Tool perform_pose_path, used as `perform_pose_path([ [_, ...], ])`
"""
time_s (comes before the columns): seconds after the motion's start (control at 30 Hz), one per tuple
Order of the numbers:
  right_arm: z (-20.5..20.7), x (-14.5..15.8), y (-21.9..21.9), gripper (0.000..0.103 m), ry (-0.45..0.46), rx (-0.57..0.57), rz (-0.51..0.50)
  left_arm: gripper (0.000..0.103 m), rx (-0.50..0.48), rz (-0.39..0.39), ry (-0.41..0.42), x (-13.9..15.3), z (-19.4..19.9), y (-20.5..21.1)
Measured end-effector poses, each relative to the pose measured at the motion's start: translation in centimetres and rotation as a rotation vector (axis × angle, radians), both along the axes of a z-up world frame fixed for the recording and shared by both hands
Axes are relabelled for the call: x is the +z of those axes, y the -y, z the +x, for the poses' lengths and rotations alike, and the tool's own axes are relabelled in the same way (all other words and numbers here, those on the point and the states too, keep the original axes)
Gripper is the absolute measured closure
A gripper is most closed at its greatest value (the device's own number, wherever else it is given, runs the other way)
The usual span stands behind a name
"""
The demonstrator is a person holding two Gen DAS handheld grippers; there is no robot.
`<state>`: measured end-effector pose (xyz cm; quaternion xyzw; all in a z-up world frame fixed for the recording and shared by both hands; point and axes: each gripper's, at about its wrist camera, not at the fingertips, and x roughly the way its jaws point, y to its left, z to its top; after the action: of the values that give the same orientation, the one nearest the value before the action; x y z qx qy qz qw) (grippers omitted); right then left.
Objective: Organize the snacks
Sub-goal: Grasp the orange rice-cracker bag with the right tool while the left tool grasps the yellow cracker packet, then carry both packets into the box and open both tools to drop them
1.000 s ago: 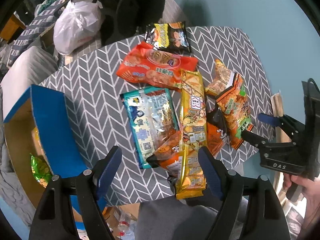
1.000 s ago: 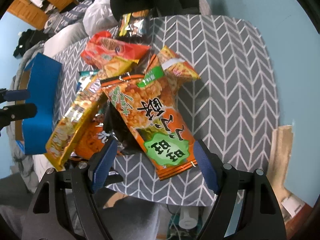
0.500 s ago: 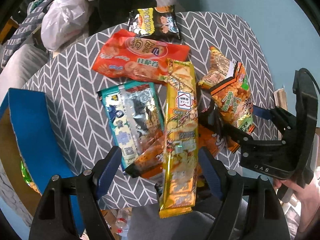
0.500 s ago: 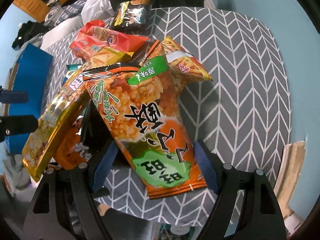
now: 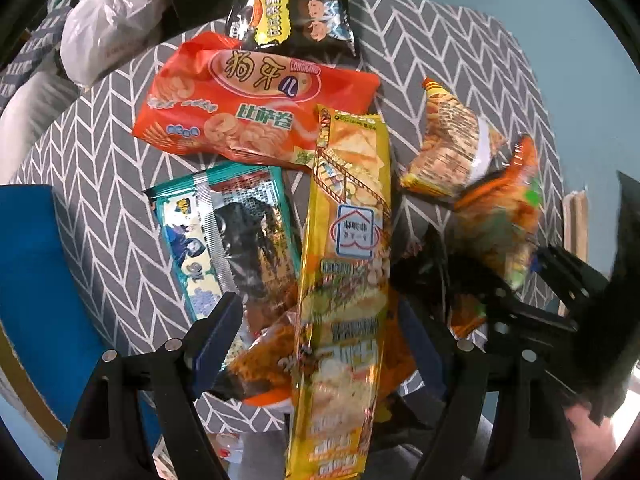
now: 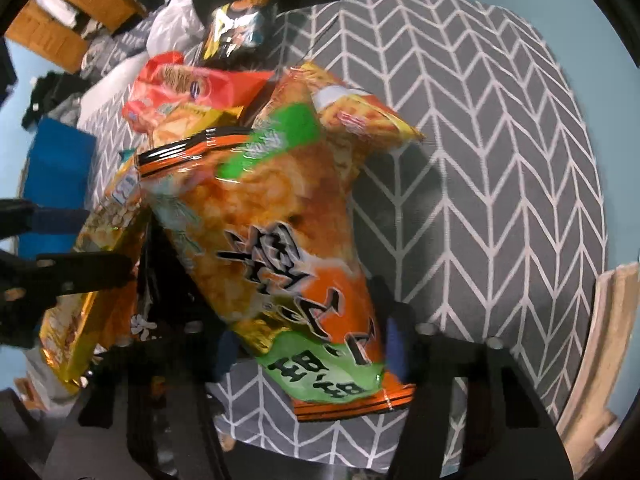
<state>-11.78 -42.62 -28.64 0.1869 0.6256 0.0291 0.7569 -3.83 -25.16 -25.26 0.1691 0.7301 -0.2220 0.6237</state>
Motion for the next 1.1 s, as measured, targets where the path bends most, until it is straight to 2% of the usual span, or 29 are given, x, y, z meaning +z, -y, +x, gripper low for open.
perform_pose_path([
  [0.17,-1.4,1.1,1.5,0.061,0.017,-0.041,0.007,0.024,-0.004,-0.006,0.012,-0.9,0.2,0.5],
  [0.23,-1.9,1.6,2.1,0.061,0.022,-0.060,0.012,0.044,-0.021,-0.012,0.017,-1.3,0.5,0.8],
  [0.27,-2.1,1.8,2.3,0.061,0.024,-0.068,0.013,0.046,-0.029,-0.013,0.006,-1.5,0.4,0.9],
  [0.33,-2.6,2.2,2.7,0.061,0.026,-0.086,0.022,0.060,-0.034,-0.016,-0.015,-2.1,0.5,1.5],
  [0.4,-3.0,2.5,3.2,0.061,0.024,-0.102,0.028,0.069,-0.047,-0.026,-0.014,-2.2,0.5,1.7],
  [0.53,-3.5,3.0,3.0,0.061,0.024,-0.118,0.038,0.071,-0.104,-0.026,0.031,-2.2,-0.1,2.1],
  [0.73,-2.9,4.2,1.7,0.062,0.028,-0.119,0.023,0.071,-0.129,-0.032,0.051,-1.2,-0.6,2.2],
  [0.87,-2.4,5.3,1.0,0.064,0.030,-0.105,0.004,0.071,-0.129,-0.049,0.079,0.3,-0.9,1.2],
  [1.1,-1.9,7.4,0.4,0.064,0.036,-0.114,-0.010,0.071,-0.107,-0.100,0.112,4.6,-0.8,-0.1],
])
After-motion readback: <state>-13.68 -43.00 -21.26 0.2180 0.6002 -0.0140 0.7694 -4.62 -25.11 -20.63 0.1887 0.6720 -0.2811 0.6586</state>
